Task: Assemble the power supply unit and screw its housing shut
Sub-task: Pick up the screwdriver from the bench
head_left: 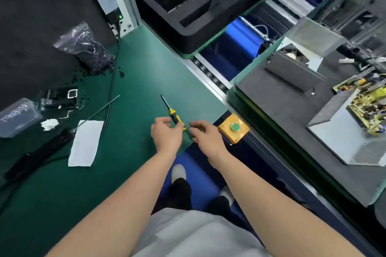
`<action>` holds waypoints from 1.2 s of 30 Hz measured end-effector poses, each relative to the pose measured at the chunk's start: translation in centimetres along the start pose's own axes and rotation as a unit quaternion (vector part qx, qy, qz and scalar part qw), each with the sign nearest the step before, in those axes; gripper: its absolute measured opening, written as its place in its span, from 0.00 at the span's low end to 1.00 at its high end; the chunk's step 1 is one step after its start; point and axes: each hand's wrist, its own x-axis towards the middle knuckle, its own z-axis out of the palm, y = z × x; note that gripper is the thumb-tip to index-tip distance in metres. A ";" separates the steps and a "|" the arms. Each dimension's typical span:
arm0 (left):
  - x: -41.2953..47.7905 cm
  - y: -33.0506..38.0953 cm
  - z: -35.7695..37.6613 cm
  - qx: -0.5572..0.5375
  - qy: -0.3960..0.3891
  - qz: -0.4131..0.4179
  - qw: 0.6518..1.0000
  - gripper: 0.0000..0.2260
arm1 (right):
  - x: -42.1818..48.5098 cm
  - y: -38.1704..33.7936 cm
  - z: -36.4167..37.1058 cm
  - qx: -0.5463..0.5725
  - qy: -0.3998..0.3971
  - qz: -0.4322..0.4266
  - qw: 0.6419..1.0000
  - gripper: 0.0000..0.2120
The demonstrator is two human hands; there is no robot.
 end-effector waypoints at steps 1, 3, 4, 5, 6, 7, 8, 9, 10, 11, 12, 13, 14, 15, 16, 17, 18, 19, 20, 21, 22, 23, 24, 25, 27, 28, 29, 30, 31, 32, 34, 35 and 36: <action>0.8 0.2 -0.1 -0.009 -0.003 -0.010 1.000 0.16 | 0.6 -0.2 0.6 -0.010 0.008 0.004 1.000 0.12; 2.3 0.6 0.0 -0.021 -0.011 -0.031 0.999 0.16 | 1.3 -0.7 1.4 -0.007 0.014 0.023 1.000 0.14; 2.8 0.9 0.1 -0.029 -0.018 -0.046 0.998 0.13 | 1.6 -1.1 1.9 -0.002 0.021 0.033 0.999 0.14; 3.4 0.9 0.4 -0.034 -0.026 -0.048 0.998 0.09 | 2.0 -1.3 2.2 0.002 0.024 0.036 0.999 0.15; 3.6 1.1 0.5 -0.032 -0.033 -0.050 0.998 0.06 | 2.3 -1.5 2.5 0.002 0.027 0.040 0.999 0.15; 3.9 1.0 0.6 -0.031 -0.040 -0.049 0.998 0.06 | 2.7 -1.6 2.7 0.007 0.028 0.043 0.999 0.15; 4.0 1.2 0.5 -0.027 -0.042 -0.054 0.997 0.04 | 2.8 -1.9 2.9 0.012 0.027 0.047 0.998 0.15; 4.1 1.1 0.5 -0.030 -0.047 -0.060 0.997 0.06 | 3.0 -1.9 3.1 0.017 0.024 0.050 0.998 0.15; 4.3 1.1 0.5 -0.031 -0.051 -0.066 0.996 0.09 | 3.2 -2.0 3.3 0.021 0.019 0.055 0.998 0.15; 4.3 1.1 0.5 -0.033 -0.054 -0.071 0.995 0.10 | 3.3 -2.1 3.4 0.028 0.015 0.061 0.998 0.14; 4.2 1.2 0.4 -0.033 -0.057 -0.077 0.995 0.10 | 3.4 -2.2 3.6 0.034 0.011 0.067 0.997 0.12; 4.3 1.2 0.3 -0.034 -0.061 -0.080 0.994 0.09 | 3.4 -2.1 3.8 0.040 0.010 0.072 0.997 0.10; 4.2 1.2 0.2 -0.032 -0.068 -0.081 0.994 0.09 | 3.4 -2.1 3.9 0.043 0.010 0.077 0.996 0.10; 4.2 1.2 0.2 -0.029 -0.075 -0.080 0.994 0.08 | 3.4 -2.0 4.0 0.045 0.013 0.081 0.996 0.11; 4.1 1.2 0.0 -0.024 -0.083 -0.079 0.993 0.09 | 3.4 -1.9 3.9 0.046 0.018 0.085 0.995 0.13; 4.0 1.2 -0.1 -0.021 -0.091 -0.077 0.993 0.09 | 3.4 -1.8 3.9 0.045 0.020 0.084 0.995 0.13; 3.8 1.3 -0.1 -0.020 -0.099 -0.075 0.992 0.09 | 3.2 -1.9 3.9 0.041 0.020 0.082 0.996 0.14; 3.7 1.4 -0.2 -0.021 -0.106 -0.073 0.991 0.09 | 3.1 -1.9 3.8 0.038 0.024 0.077 0.996 0.14; 3.5 1.6 -0.3 -0.022 -0.112 -0.071 0.991 0.09 | 3.0 -1.9 3.6 0.034 0.029 0.072 0.996 0.15; 3.4 1.7 -0.3 -0.026 -0.117 -0.065 0.991 0.09 | 2.9 -2.0 3.4 0.034 0.035 0.067 0.997 0.15; 3.2 1.9 -0.3 -0.028 -0.122 -0.059 0.990 0.09 | 2.8 -2.1 3.2 0.036 0.042 0.063 0.996 0.14; 3.0 2.2 -0.3 -0.033 -0.127 -0.053 0.990 0.09 | 2.7 -2.1 2.9 0.040 0.050 0.058 0.996 0.14; 2.7 2.5 -0.3 -0.037 -0.132 -0.048 0.989 0.09 | 2.5 -2.3 2.6 0.044 0.058 0.053 0.996 0.13; 2.5 2.8 -0.2 -0.042 -0.137 -0.042 0.989 0.10 | 2.4 -2.4 2.2 0.049 0.065 0.047 0.996 0.13; 2.0 3.6 0.2 -0.050 -0.149 -0.030 0.987 0.10 | 2.1 -2.9 1.2 0.061 0.073 0.033 0.995 0.13; 1.8 4.0 0.5 -0.052 -0.158 -0.023 0.986 0.11 | 1.9 -3.2 0.6 0.066 0.078 0.025 0.994 0.12; 1.5 4.4 0.8 -0.057 -0.166 -0.014 0.984 0.10 | 1.6 -3.4 0.0 0.071 0.085 0.017 0.994 0.13; 1.1 4.8 1.1 -0.062 -0.174 -0.004 0.983 0.10 | 1.4 -3.6 -0.7 0.075 0.094 0.010 0.993 0.13; 0.7 5.3 1.6 -0.067 -0.182 0.008 0.981 0.09 | 1.1 -3.8 -1.4 0.081 0.103 0.003 0.991 0.13; 0.2 5.8 2.0 -0.069 -0.191 0.020 0.979 0.09 | 0.8 -4.0 -2.2 0.088 0.112 -0.003 0.990 0.12; -1.0 7.0 2.9 -0.066 -0.207 0.047 0.975 0.09 | 0.1 -4.3 -3.9 0.106 0.132 -0.017 0.985 0.11; -1.8 7.7 3.4 -0.064 -0.215 0.061 0.973 0.09 | -0.3 -4.4 -4.9 0.115 0.143 -0.024 0.983 0.11; -2.7 8.4 3.9 -0.064 -0.226 0.073 0.969 0.09 | -0.7 -4.5 -5.9 0.124 0.156 -0.029 0.980 0.10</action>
